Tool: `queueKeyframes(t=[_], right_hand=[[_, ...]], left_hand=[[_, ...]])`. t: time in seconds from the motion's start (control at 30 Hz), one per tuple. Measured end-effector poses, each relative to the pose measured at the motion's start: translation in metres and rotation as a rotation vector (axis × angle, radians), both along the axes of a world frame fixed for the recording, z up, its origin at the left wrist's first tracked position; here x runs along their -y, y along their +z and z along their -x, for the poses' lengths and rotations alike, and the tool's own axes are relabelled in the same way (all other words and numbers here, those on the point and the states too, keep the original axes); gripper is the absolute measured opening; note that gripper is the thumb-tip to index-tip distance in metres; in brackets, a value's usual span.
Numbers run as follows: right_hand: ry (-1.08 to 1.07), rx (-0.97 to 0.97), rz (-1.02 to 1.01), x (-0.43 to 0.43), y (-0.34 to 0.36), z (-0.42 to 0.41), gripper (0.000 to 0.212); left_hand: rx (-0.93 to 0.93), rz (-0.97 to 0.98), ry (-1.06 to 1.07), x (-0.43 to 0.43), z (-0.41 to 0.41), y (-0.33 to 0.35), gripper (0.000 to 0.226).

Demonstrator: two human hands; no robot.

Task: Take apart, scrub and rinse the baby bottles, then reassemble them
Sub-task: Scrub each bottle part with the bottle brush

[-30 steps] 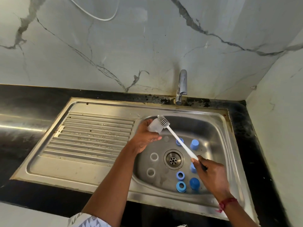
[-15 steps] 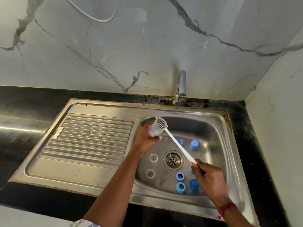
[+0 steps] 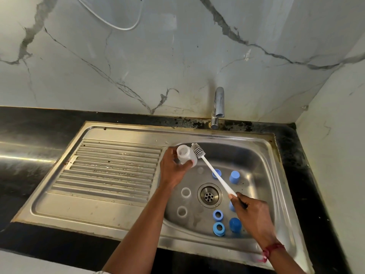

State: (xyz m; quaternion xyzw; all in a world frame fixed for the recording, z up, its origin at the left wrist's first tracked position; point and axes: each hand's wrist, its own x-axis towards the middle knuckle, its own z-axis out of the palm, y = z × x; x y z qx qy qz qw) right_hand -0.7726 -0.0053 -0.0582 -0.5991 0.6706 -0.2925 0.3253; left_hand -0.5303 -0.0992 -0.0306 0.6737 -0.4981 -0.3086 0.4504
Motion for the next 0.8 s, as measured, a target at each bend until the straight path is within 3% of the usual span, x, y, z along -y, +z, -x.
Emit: queueKeyframes(t=[0.23,0.43,0.53,0.63,0.8], right_hand=[[-0.054,0.174,0.014,-0.006,0.009,-0.015,0.021],[0.018,0.148,0.055,-0.017,0.02,-0.021,0.014],[0.022,0.132,0.1,-0.018,0.017,-0.02,0.014],[0.009,0.07,0.103,-0.005,0.009,-0.014,0.038],[0.019,-0.014,0.136,0.008,0.005,-0.006,0.047]], left_hand=[[-0.575,0.012,0.018,0.003,-0.003,-0.002,0.057],[-1.102,-0.092,0.125,0.006,-0.004,0.006,0.046],[-1.137,-0.17,0.083,0.006,-0.003,0.006,0.044],[-1.107,-0.252,0.005,0.006,0.0,0.004,0.035],[-1.206,-0.337,-0.073,0.009,-0.004,0.007,0.053]])
